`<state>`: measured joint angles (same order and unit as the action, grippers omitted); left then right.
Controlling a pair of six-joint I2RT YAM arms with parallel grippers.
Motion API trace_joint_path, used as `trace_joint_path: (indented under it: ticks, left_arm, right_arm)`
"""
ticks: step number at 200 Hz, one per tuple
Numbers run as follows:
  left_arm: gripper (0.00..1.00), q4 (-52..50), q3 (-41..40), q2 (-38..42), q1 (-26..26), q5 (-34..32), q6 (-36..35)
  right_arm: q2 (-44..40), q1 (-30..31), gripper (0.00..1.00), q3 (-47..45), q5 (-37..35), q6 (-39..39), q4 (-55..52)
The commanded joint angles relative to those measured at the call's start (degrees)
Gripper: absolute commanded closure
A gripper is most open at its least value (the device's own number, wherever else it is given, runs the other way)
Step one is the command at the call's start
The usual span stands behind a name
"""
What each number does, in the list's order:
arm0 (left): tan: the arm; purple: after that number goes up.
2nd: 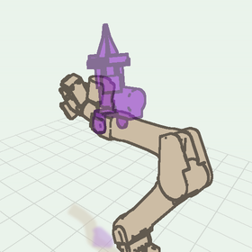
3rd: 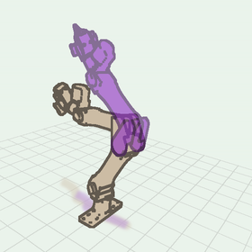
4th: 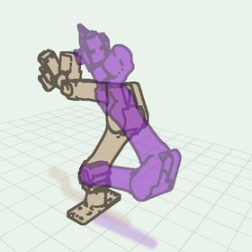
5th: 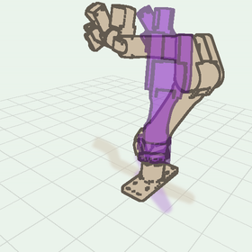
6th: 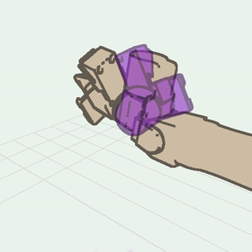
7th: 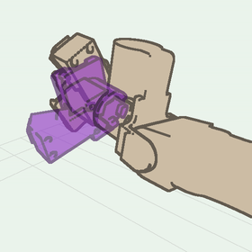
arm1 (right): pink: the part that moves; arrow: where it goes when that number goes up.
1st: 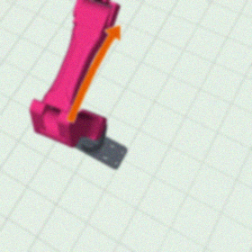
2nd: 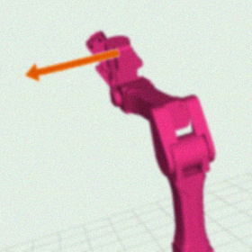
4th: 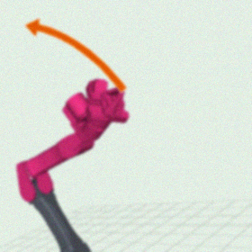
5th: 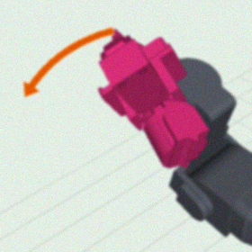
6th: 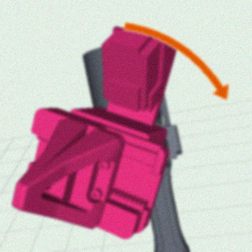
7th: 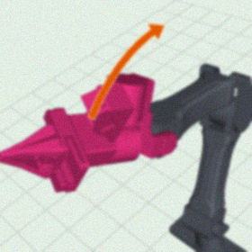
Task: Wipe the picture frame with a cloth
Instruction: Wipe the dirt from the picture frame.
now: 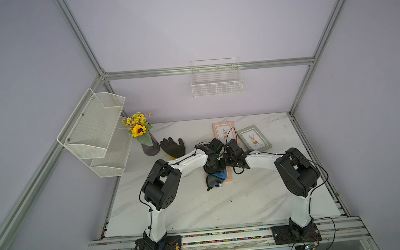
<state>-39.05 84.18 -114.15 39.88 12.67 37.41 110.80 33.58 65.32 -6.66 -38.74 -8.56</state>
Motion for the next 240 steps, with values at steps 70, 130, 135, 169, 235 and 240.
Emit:
trace_joint_path:
  ticks: [70,130,135,169,235,240]
  left_arm:
    - [0.99,-9.63,-8.02,7.27,-11.16,-15.11,-2.19]
    - [0.99,-7.93,-1.36,4.71,-5.87,-10.08,-2.75]
    - [0.99,-7.7,-0.31,4.12,-4.82,-9.2,-2.61]
    - [0.99,-4.84,3.93,0.24,-0.33,-2.16,-1.77]
    - [0.99,-9.96,-0.51,10.44,-3.26,-10.08,-4.22]
    - [0.99,-10.94,-0.49,11.57,-4.19,-11.14,-4.59]
  right_arm:
    - [1.27,-0.1,0.71,-1.43,-0.2,-1.83,-3.12]
    - [1.87,-0.14,0.71,-1.14,-0.38,-1.51,-3.46]
    - [1.89,-0.1,0.71,-1.14,-0.29,-1.49,-3.4]
    - [1.87,-0.1,0.71,-1.15,-0.46,-1.52,-3.35]
    - [1.78,-0.1,0.71,-0.96,-0.58,-1.25,-3.43]
    - [1.81,-0.15,0.71,-0.86,-0.55,-1.12,-3.4]
